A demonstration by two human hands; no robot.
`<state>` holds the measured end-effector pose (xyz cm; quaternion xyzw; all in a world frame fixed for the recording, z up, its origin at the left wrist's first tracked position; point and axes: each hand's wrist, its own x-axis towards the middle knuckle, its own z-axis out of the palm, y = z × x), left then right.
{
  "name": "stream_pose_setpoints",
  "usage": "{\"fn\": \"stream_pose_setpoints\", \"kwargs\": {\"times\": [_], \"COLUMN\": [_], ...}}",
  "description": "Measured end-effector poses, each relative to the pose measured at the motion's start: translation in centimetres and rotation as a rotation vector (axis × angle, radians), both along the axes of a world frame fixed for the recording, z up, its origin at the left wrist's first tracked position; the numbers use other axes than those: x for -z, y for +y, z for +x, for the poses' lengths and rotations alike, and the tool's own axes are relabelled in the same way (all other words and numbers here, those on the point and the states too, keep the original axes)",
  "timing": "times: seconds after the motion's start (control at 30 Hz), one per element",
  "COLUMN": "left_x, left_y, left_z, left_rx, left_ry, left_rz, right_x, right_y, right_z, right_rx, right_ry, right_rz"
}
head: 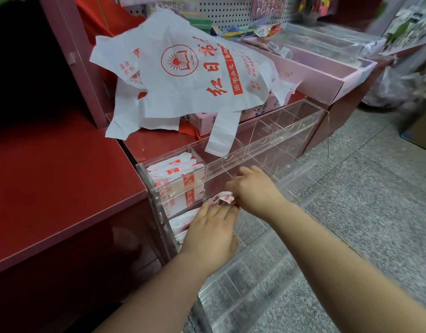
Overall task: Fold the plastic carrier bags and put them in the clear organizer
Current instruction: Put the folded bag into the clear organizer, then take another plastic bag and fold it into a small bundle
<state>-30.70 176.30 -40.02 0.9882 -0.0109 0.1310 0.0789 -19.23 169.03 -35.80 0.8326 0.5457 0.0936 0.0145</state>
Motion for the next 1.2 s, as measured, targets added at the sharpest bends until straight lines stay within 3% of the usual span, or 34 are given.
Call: {"fn": "stream_pose_setpoints", "kwargs": {"times": [0.1,0.2,0.33,0.4,0.53,0.67,0.87,0.97,1.07,1.2], "left_x": [0.2,0.2,-0.2,-1.0,-0.7,-0.8,-3.1,-5.1,-7.0,-8.2], "left_y": [0.0,0.2,0.2,0.0,-0.2,-0.1,-0.3,0.8,3.9,9.4], "left_z": [-0.1,-0.2,-0.4,-0.5,-0.6,-0.5,-3.3,-5.9,-8.3,-11.3], "left_rx": [0.008,0.009,-0.021,-0.006,-0.022,-0.013,0.064,0.117,0.047,-0.175], "left_ry": [0.019,0.05,0.065,0.172,0.155,0.176,-0.07,-0.241,-0.38,-0.362], "left_rz": [0.011,0.043,0.018,-0.046,-0.066,-0.098,-0.259,-0.302,-0.249,-0.178], "right_x": [0.1,-0.3,0.0,0.4,1.4,1.5,0.6,-0.8,-2.9,-6.7], "right_y": [-0.4,-1.7,-2.1,-1.6,-1.1,-1.8,-1.1,-1.6,-2.2,-0.9], "right_z": [0.2,0.7,0.8,0.6,0.6,0.6,0.5,0.0,-1.6,-3.2], "right_rx": [0.165,0.27,0.336,0.35,0.323,0.363,0.315,0.341,0.323,0.297], "right_ry": [0.264,0.499,0.549,0.553,0.528,0.606,0.445,0.479,0.372,0.229], "right_rz": [0.073,0.294,0.409,0.413,0.257,0.398,0.099,0.304,0.451,0.567]}}
